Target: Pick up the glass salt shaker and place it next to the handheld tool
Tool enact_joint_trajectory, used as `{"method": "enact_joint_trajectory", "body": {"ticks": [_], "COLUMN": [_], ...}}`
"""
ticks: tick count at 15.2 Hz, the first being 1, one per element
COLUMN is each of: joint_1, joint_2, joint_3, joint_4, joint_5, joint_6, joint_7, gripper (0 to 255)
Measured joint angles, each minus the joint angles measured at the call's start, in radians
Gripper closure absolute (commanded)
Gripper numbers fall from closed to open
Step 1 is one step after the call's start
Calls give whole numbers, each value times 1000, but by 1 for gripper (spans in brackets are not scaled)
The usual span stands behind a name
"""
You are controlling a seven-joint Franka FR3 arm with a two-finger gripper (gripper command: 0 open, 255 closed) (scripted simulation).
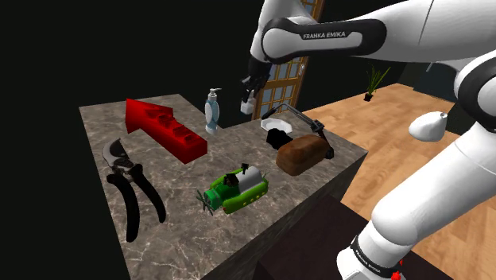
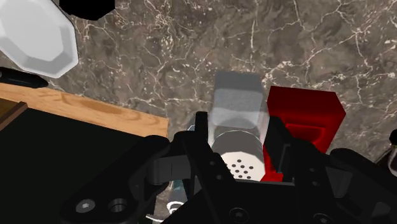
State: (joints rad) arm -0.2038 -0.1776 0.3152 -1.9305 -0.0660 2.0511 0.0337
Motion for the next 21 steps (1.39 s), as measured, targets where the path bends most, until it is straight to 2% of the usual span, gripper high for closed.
{"method": "enact_joint_trajectory", "body": {"ticks": [11,21], "joint_1": [-96,-193], "joint_2": [5,129], "joint_3": [-166,-303], "joint_4": [-17,122], "joint_5": [55,109], "joint_6": [35,19], "joint_7": [-281,-536], "gripper": [255,255]}}
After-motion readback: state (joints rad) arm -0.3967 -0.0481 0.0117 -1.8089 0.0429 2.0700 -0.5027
